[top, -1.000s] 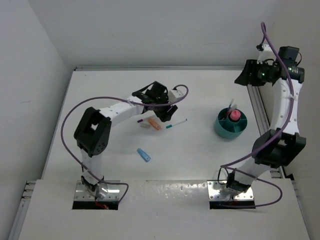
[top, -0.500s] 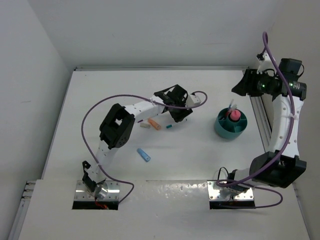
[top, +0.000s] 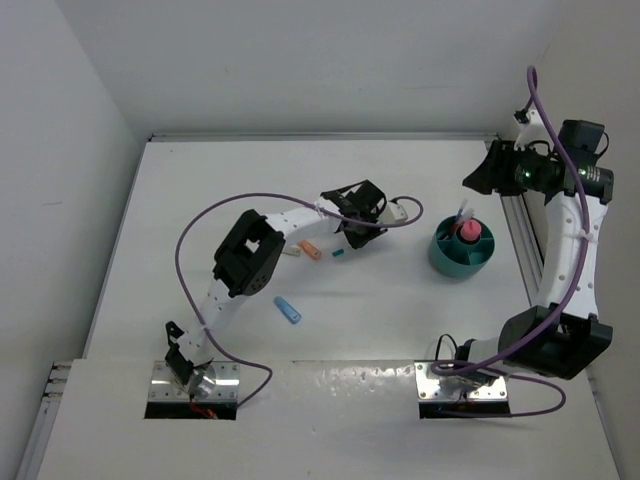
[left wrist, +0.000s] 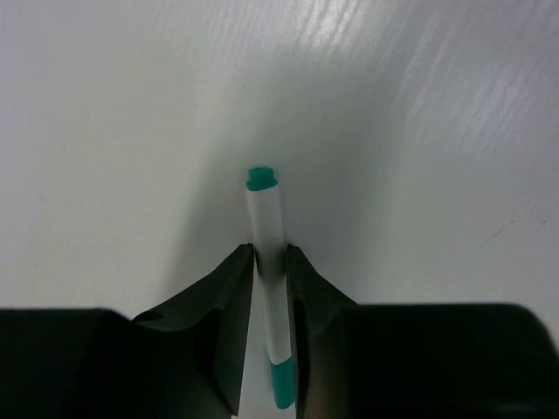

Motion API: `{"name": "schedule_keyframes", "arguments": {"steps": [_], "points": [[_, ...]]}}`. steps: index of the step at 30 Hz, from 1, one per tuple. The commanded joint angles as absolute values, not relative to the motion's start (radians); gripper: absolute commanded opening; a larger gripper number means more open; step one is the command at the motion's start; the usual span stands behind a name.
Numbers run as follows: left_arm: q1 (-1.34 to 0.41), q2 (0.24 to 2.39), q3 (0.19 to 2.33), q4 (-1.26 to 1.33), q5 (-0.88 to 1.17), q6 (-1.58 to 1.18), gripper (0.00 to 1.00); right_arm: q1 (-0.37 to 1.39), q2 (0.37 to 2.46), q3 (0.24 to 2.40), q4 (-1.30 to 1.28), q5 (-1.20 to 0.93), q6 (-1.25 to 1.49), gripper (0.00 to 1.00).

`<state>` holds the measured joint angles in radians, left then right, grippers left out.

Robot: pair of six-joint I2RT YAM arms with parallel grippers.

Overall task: Sort the stationery into containers
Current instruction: Pick up the pen from the center of the board.

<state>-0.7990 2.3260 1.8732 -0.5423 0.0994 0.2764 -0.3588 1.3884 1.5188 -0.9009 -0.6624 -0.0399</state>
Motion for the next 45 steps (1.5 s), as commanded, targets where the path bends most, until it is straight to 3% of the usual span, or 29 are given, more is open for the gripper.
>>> {"name": "schedule_keyframes", "arguments": {"steps": [1,5,9,12,19,27,35,39,45], "points": [[-0.813,2.353,1.876,-0.569,0.097,0.268,0.27,-0.364,1.35,1.506,-0.881,-0.693,-0.025,0.54],[-0.805,2.243,1.749,-0.458,0.166,0.282,0.0,-0.364,1.342,1.491,-0.87,-0.719,-0.008,0.54],[-0.785,1.972,1.418,-0.244,0.267,0.368,0.0,-0.362,1.351,1.477,-0.89,-0.77,0.034,0.54],[-0.791,1.743,1.301,-0.147,0.325,0.526,0.0,-0.353,1.362,1.47,-0.913,-0.821,0.041,0.54],[-0.862,1.346,1.143,-0.152,0.437,1.007,0.0,-0.27,1.434,1.518,-1.092,-0.965,-0.037,0.57],[-0.955,0.944,0.732,-0.051,0.581,1.703,0.0,-0.152,1.555,1.643,-1.227,-1.052,-0.077,0.63],[-0.996,0.792,0.558,0.002,0.702,2.199,0.0,0.087,1.583,1.571,-1.348,-1.124,-0.146,0.74],[-0.996,0.801,0.581,-0.127,0.736,2.394,0.0,0.216,1.585,1.522,-1.361,-1.121,-0.169,0.74],[-1.026,0.822,0.603,-0.21,0.772,2.453,0.0,0.322,1.594,1.563,-1.39,-1.112,-0.231,0.68]]}}
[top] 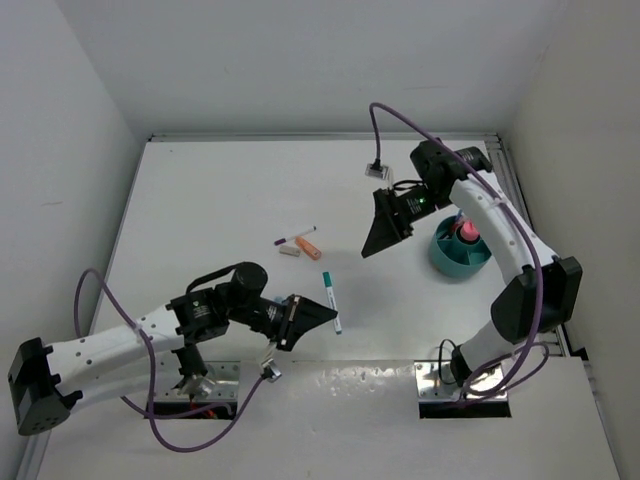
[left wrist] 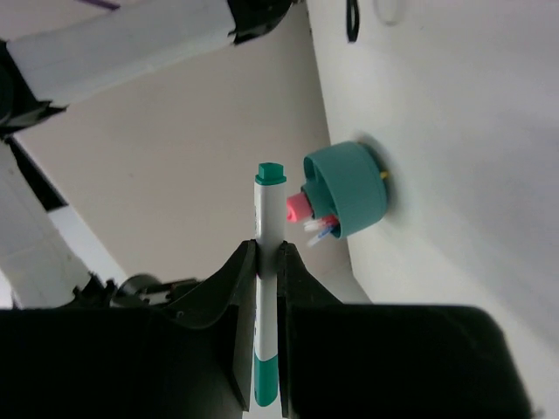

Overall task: Sort the stationery into containers
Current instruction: Pick up the pen from the center of the board.

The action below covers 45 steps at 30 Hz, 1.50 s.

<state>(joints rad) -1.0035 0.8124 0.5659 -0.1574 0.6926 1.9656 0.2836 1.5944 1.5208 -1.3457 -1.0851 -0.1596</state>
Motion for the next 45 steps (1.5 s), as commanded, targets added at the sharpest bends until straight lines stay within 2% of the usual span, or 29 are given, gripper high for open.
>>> {"name": "schedule_keyframes", "arguments": {"steps": [1,7,18,21,25,28,33,35,39,40,41,43,45], "points": [[-1.032,0.828,0.601,-0.207,0.778,2.457,0.0,0.336,1.603,1.571,-1.4,-1.106,-0.248,0.65],[-1.051,0.882,0.626,-0.195,0.805,2.494,0.0,0.445,1.66,1.598,-1.473,-1.068,-0.334,0.59],[-1.081,0.907,0.658,-0.193,0.793,2.51,0.0,0.561,1.75,1.621,-1.462,-1.065,-0.327,0.58],[-1.083,0.911,0.661,-0.193,0.784,2.511,0.0,0.577,1.756,1.635,-1.465,-1.077,-0.325,0.52],[-1.083,0.911,0.66,-0.195,0.761,2.511,0.0,0.61,1.746,1.618,-1.493,-1.072,-0.354,0.36],[-1.083,0.908,0.657,-0.192,0.744,2.502,0.0,0.63,1.735,1.606,-1.508,-1.063,-0.373,0.28],[-1.08,0.904,0.647,-0.183,0.735,2.496,0.0,0.646,1.73,1.605,-1.523,-1.049,-0.38,0.32],[-1.081,0.902,0.647,-0.183,0.729,2.494,0.0,0.646,1.73,1.606,-1.525,-1.049,-0.38,0.27],[-1.077,0.897,0.644,-0.184,0.721,2.487,0.0,0.647,1.735,1.608,-1.529,-1.048,-0.387,0.09],[-1.077,0.896,0.643,-0.183,0.718,2.487,0.0,0.646,1.735,1.609,-1.532,-1.048,-0.388,0.01],[-1.074,0.893,0.635,-0.176,0.719,2.482,0.0,0.646,1.732,1.611,-1.532,-1.043,-0.39,0.0],[-1.072,0.879,0.62,-0.143,0.724,2.438,0.37,0.629,1.729,1.615,-1.537,-1.039,-0.39,0.0],[-1.063,0.862,0.603,-0.108,0.721,2.383,0.86,0.583,1.723,1.629,-1.551,-1.04,-0.391,0.0]]}}
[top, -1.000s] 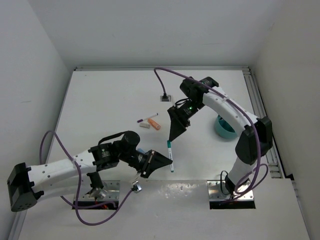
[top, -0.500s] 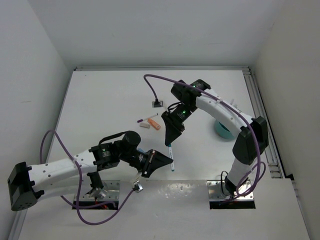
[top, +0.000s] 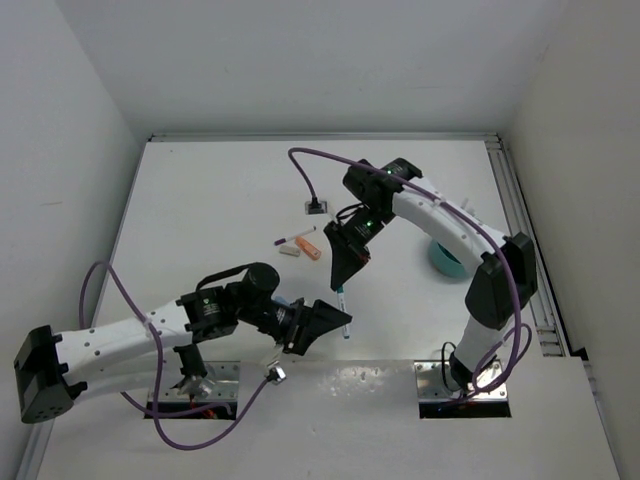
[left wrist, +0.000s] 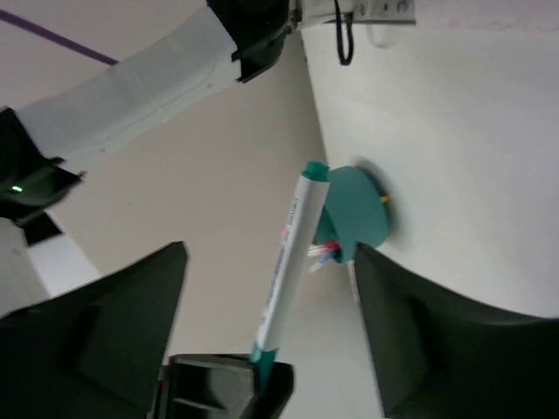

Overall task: Sort the stationery into containers
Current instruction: Pick up the pen from the center of the board, then place the pen in the storage box.

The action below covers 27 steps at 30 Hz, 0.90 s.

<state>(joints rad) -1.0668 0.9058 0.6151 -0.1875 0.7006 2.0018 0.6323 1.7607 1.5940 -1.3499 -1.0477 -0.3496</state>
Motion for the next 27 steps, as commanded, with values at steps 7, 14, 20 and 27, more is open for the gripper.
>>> {"name": "schedule_keyframes", "arguments": {"steps": [7,14,20,27], "points": [[-1.049,0.712,0.548,-0.032,0.585,2.079,1.0,0.29,1.654,1.693,-1.562,-0.965,-0.411,0.0],[-1.08,0.696,0.567,0.077,0.217,1.492,1.0,0.005,1.611,1.805,-1.537,-0.731,-0.637,0.0],[-1.049,0.942,0.903,-0.086,-0.211,0.797,0.98,-0.11,1.603,1.757,-1.503,-0.525,-0.837,0.0],[-0.856,1.072,1.038,-0.208,-0.169,0.387,1.0,-0.14,1.58,1.589,-1.373,-0.477,-0.876,0.0]]}}
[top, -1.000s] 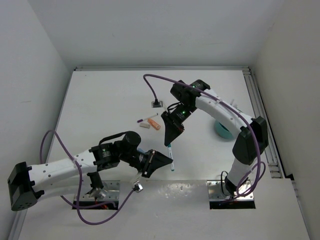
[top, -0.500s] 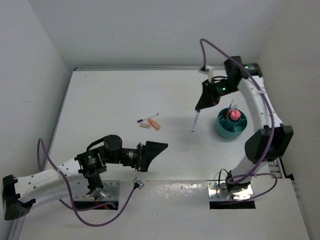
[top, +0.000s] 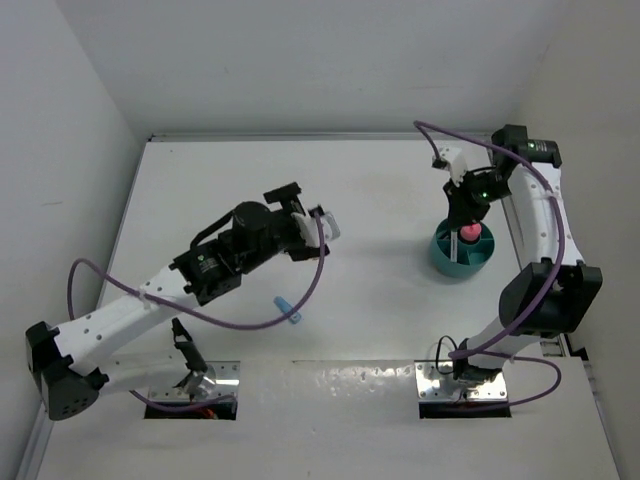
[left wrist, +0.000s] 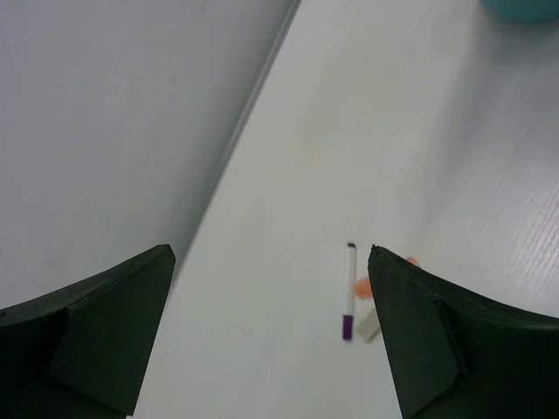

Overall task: Sort the stationery into containers
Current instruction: Place the pen in the storage box.

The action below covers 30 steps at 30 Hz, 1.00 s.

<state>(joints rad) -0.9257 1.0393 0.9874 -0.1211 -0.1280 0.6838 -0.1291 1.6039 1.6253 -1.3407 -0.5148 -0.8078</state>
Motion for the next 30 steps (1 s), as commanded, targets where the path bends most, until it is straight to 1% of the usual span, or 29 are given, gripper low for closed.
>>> {"name": "schedule_keyframes", "arguments": {"steps": [1,5,10,14,18,21,30], "points": [[-0.832,1.09,1.072,-0.262,-0.163,0.323,1.0,-0.141,1.577,1.559,-1.349,-0.477,-0.876,0.0],[-0.695,1.167,1.129,-0.342,-0.098,0.216,1.0,-0.14,1.571,1.496,-1.298,-0.471,-0.879,0.0],[-0.621,1.173,1.108,-0.319,-0.028,0.183,1.0,-0.143,1.548,1.431,-1.207,-0.453,-0.873,0.0],[-0.598,1.187,1.108,-0.33,-0.006,0.176,1.0,-0.143,1.563,1.497,-1.255,-0.454,-0.879,0.0],[-0.584,1.186,1.1,-0.311,0.044,0.172,1.0,-0.137,1.588,1.639,-1.383,-0.488,-0.882,0.0],[-0.578,1.196,1.103,-0.307,0.058,0.169,1.0,-0.126,1.612,1.706,-1.436,-0.495,-0.893,0.0],[-0.535,1.236,1.106,-0.319,0.08,0.163,1.0,-0.118,1.647,1.658,-1.362,-0.466,-0.897,0.0]]}}
